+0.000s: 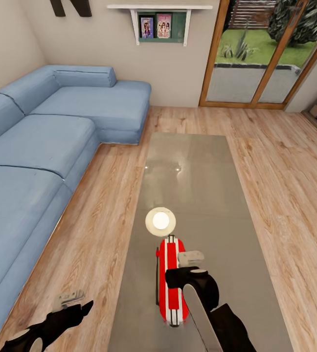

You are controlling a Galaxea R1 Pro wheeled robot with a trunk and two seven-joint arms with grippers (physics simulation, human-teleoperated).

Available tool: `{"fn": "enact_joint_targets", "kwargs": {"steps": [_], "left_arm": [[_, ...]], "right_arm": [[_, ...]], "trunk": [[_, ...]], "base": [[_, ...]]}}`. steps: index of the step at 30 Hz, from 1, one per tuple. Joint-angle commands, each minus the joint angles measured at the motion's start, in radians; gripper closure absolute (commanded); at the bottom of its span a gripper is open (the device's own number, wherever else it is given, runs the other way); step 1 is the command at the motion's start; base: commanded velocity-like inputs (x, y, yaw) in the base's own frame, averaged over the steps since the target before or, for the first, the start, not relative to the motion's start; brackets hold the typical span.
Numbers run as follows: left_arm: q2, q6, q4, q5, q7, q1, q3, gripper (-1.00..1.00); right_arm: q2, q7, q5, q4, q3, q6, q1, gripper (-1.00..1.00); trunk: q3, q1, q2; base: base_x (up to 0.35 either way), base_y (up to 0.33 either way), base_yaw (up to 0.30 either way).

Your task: Turn on the radio receiver that's on the table in the living room.

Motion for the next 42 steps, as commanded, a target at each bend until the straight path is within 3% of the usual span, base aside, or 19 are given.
{"fn": "enact_joint_targets", "kwargs": {"steps": [1, 3, 4, 5, 6, 7, 8, 10, 12, 16, 25, 29, 30, 32, 35, 38, 40, 41, 42], "left_arm": [[0.008, 0.019, -0.027, 0.009, -0.002, 0.000, 0.000, -1.00], [0.016, 0.036, -0.057, 0.017, -0.022, 0.000, -0.001, -1.00], [0.022, 0.045, -0.072, 0.021, -0.074, 0.000, -0.001, -1.00], [0.028, 0.050, -0.079, 0.023, -0.160, -0.001, 0.000, -1.00], [0.030, 0.051, -0.080, 0.023, -0.188, -0.001, 0.000, -1.00], [0.038, 0.051, -0.083, 0.024, -0.241, -0.002, 0.001, -1.00], [0.062, 0.051, -0.086, 0.025, -0.329, -0.003, 0.001, -1.00], [0.083, 0.052, -0.087, 0.026, -0.393, -0.006, 0.002, -1.00], [0.094, 0.051, -0.088, 0.026, -0.443, -0.008, 0.002, -1.00], [0.101, 0.050, -0.088, 0.027, -0.463, -0.009, 0.002, -1.00], [0.142, 0.035, -0.088, 0.029, -0.472, -0.009, 0.004, -1.00], [0.151, 0.034, -0.088, 0.058, -0.472, -0.009, 0.011, -1.00], [0.156, 0.034, -0.088, 0.067, -0.473, -0.009, 0.026, -1.00], [0.168, 0.035, -0.087, 0.095, -0.508, -0.009, 0.108, -1.00], [0.176, 0.036, -0.086, 0.112, -0.553, -0.009, 0.160, -1.00], [0.183, 0.039, -0.086, 0.114, -0.560, -0.009, 0.167, -1.00], [0.201, 0.042, -0.087, 0.115, -0.562, -0.009, 0.170, -1.00], [0.220, 0.044, -0.087, 0.116, -0.563, -0.009, 0.171, -1.00], [0.227, 0.045, -0.088, 0.116, -0.563, -0.009, 0.171, -1.00]], "right_arm": [[0.000, 0.001, 0.004, 0.001, 0.000, 0.005, -0.018, 1.00], [0.000, 0.016, 0.003, 0.001, 0.000, 0.005, -0.049, 1.00], [0.000, 0.060, 0.003, 0.000, -0.001, 0.005, -0.080, 1.00], [-0.051, 0.155, 0.003, -0.001, -0.003, 0.005, -0.115, 1.00], [-0.068, 0.192, 0.004, -0.001, -0.004, 0.005, -0.128, 1.00], [-0.103, 0.270, 0.004, -0.001, -0.006, 0.005, -0.152, 1.00], [-0.175, 0.425, 0.005, -0.001, -0.011, 0.005, -0.188, 1.00], [-0.233, 0.541, 0.005, -0.001, -0.017, 0.005, -0.204, 1.00], [-0.281, 0.608, 0.005, -0.001, -0.021, 0.005, -0.211, 1.00], [-0.305, 0.637, 0.005, -0.001, -0.022, 0.005, -0.214, 1.00], [-0.311, 0.645, 0.005, -0.001, -0.023, -0.002, -0.215, 1.00], [-0.311, 0.645, 0.005, -0.001, -0.023, -0.002, -0.215, 1.00], [-0.311, 0.645, 0.005, -0.001, -0.023, -0.002, -0.215, 1.00], [-0.311, 0.644, 0.005, -0.001, -0.023, -0.004, -0.215, 1.00], [-0.311, 0.640, 0.010, -0.001, -0.022, -0.012, -0.215, 1.00], [-0.312, 0.623, 0.039, -0.001, -0.022, -0.047, -0.215, 1.00], [-0.313, 0.588, 0.103, -0.001, -0.021, -0.083, -0.215, 1.00], [-0.311, 0.553, 0.171, -0.001, -0.019, -0.106, -0.215, 1.00], [-0.310, 0.542, 0.195, -0.001, -0.018, -0.111, -0.215, 1.00]], "trunk": [[0.000, 0.000, 0.000], [0.000, 0.000, 0.000], [0.000, 0.000, 0.000], [0.000, 0.000, 0.000], [0.000, 0.000, 0.000], [0.000, 0.000, 0.000], [0.000, 0.000, 0.000], [0.000, 0.000, 0.000], [0.000, 0.000, 0.000], [0.000, 0.000, 0.000], [0.000, 0.000, 0.000], [0.000, 0.000, 0.000], [0.000, 0.000, 0.000], [0.000, 0.000, 0.000], [0.000, 0.000, 0.000], [0.000, 0.000, 0.000], [0.000, 0.000, 0.000], [0.000, 0.000, 0.000], [0.000, 0.000, 0.000]], "base": [[0.000, 0.000, 0.000], [0.000, 0.000, 0.000], [0.000, 0.000, 0.000], [0.000, 0.000, 0.000], [0.000, 0.000, 0.000], [0.000, 0.000, 0.000], [0.000, 0.000, 0.000], [0.000, 0.000, 0.000], [0.000, 0.000, 0.000], [0.000, 0.000, 0.000], [0.000, 0.000, 0.000], [0.000, 0.000, 0.000], [0.000, 0.000, 0.000], [0.000, 0.000, 0.000], [0.000, 0.000, 0.000], [0.000, 0.000, 0.000], [0.000, 0.000, 0.000], [0.000, 0.000, 0.000], [0.000, 0.000, 0.000]]}}
